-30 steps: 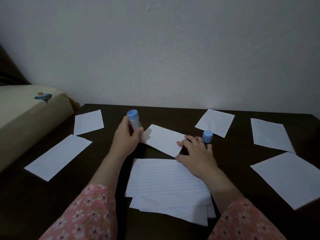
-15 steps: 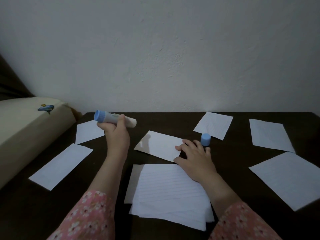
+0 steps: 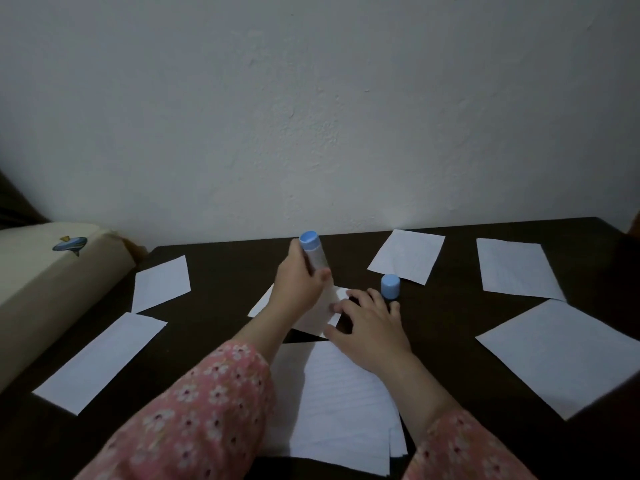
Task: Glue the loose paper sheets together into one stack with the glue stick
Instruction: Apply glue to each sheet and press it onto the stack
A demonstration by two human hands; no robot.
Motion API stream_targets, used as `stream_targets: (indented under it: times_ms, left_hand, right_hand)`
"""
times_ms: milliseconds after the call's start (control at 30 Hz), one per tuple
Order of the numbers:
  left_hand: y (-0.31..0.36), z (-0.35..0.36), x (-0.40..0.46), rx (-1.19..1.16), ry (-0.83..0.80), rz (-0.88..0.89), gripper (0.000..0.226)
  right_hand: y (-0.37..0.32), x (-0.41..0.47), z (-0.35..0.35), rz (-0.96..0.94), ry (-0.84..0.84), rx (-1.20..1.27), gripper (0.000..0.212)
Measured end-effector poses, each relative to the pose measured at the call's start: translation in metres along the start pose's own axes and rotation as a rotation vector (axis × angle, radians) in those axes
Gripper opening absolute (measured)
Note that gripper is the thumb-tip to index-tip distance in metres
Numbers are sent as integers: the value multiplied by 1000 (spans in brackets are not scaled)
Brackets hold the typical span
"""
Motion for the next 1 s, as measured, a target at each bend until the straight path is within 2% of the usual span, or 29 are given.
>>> stream_targets:
  times_ms: [333, 633, 733, 1000]
  left_hand:
    - [2, 15, 3, 69, -78, 128, 37]
    - [-1, 11, 8, 89, -155, 136, 50]
    - [-9, 2, 13, 101, -133, 94, 53]
    - [-32, -26, 24, 95, 3, -26, 44]
  right_hand:
    - [-1, 2, 1, 5, 14, -29, 49]
    - [-3, 0, -1, 18, 17, 15, 41]
    - [-2, -1, -1, 19, 16, 23, 45]
    - [-2, -1, -1, 19, 20, 22, 47]
Point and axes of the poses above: each hand's wrist, its own x-axis towards the middle knuckle, its own z-axis out of the palm, y = z × x, the point moved 4 cm from there along x, towards the middle knuckle, and after that the axes turned 8 degrees about y, right-handed, at the moved point
